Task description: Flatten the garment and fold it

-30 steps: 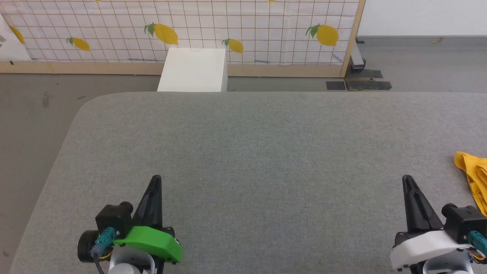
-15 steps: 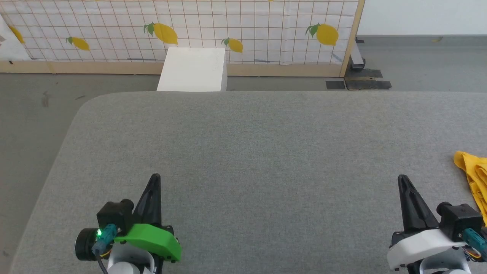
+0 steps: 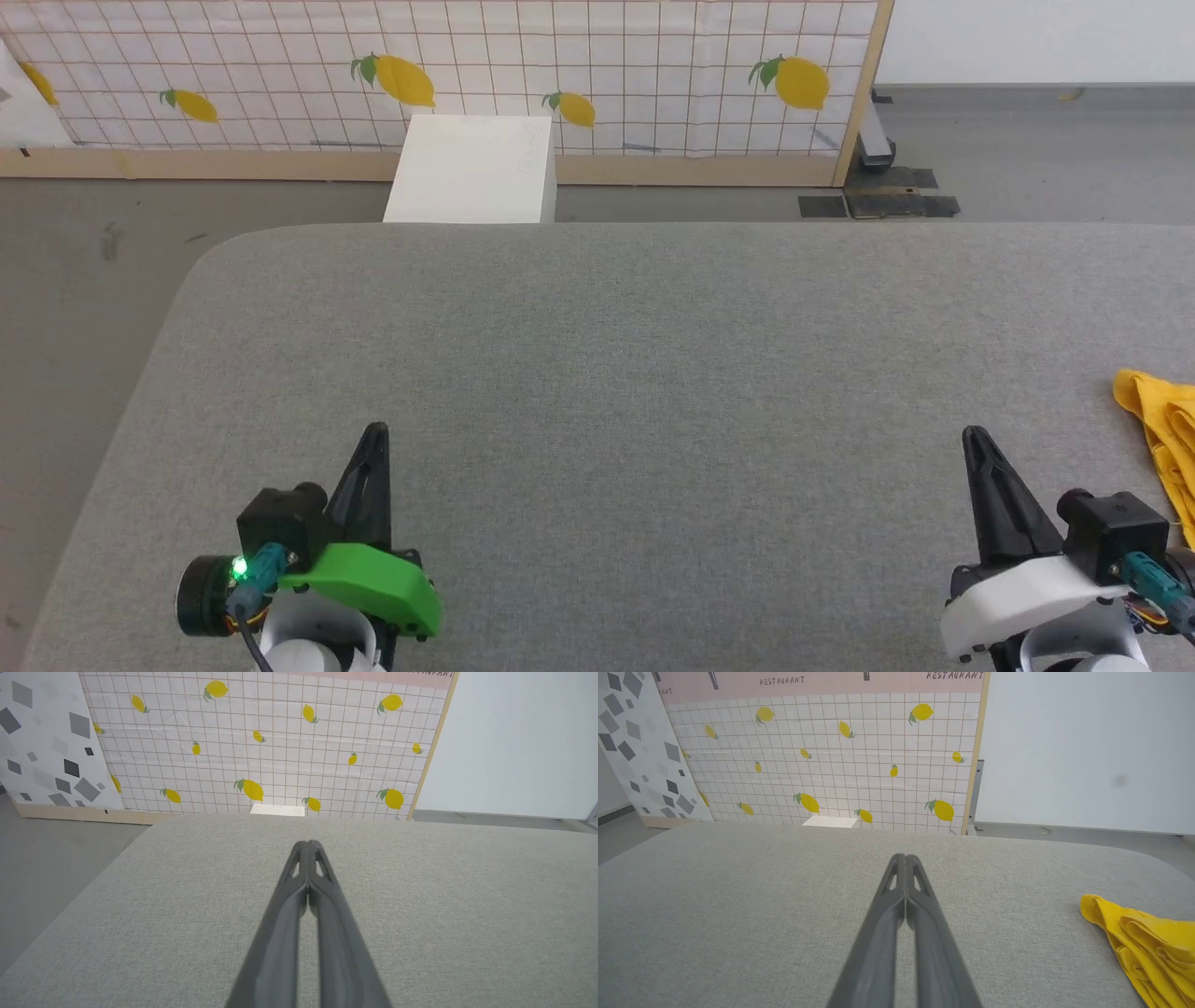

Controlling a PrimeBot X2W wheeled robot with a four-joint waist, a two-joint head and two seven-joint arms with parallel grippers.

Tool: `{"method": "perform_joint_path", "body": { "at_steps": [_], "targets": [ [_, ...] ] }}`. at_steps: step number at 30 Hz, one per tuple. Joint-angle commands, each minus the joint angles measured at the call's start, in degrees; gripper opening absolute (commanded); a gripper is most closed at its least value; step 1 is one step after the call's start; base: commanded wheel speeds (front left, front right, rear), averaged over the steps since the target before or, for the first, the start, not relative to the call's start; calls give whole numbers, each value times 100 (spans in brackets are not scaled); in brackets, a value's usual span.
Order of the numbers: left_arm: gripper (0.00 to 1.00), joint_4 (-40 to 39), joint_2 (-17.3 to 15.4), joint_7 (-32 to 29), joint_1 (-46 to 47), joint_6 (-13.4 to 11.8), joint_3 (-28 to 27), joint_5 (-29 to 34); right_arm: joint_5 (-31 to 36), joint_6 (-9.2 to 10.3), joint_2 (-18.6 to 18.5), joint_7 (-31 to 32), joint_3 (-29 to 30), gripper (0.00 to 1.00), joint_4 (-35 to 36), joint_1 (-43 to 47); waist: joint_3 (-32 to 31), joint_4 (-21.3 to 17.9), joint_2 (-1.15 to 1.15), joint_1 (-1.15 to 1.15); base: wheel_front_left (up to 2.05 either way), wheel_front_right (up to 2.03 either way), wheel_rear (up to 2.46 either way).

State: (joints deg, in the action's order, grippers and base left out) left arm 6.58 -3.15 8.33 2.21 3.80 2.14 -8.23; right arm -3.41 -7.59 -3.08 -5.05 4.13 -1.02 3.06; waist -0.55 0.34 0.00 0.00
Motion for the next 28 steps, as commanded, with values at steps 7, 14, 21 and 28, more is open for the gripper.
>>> {"method": "perform_joint_path", "body": {
  "at_steps": [7,14,21,28],
  "targets": [
    [0,-99,14,-102,-103,-85,-46,143,87,5,10,69,-60,0,40,-113,6,-3,0,0,0,0,0],
    [0,-177,15,-205,-120,-126,-70,239,123,6,12,130,-110,0,49,-140,13,-8,0,0,0,0,0],
    [0,-240,17,-287,-133,-160,-89,315,151,6,13,180,-149,0,56,-162,18,-11,0,0,0,0,0],
    [0,-301,18,-367,-146,-192,-107,390,179,7,14,227,-188,0,62,-183,23,-15,0,0,0,0,0]
  ]
}}
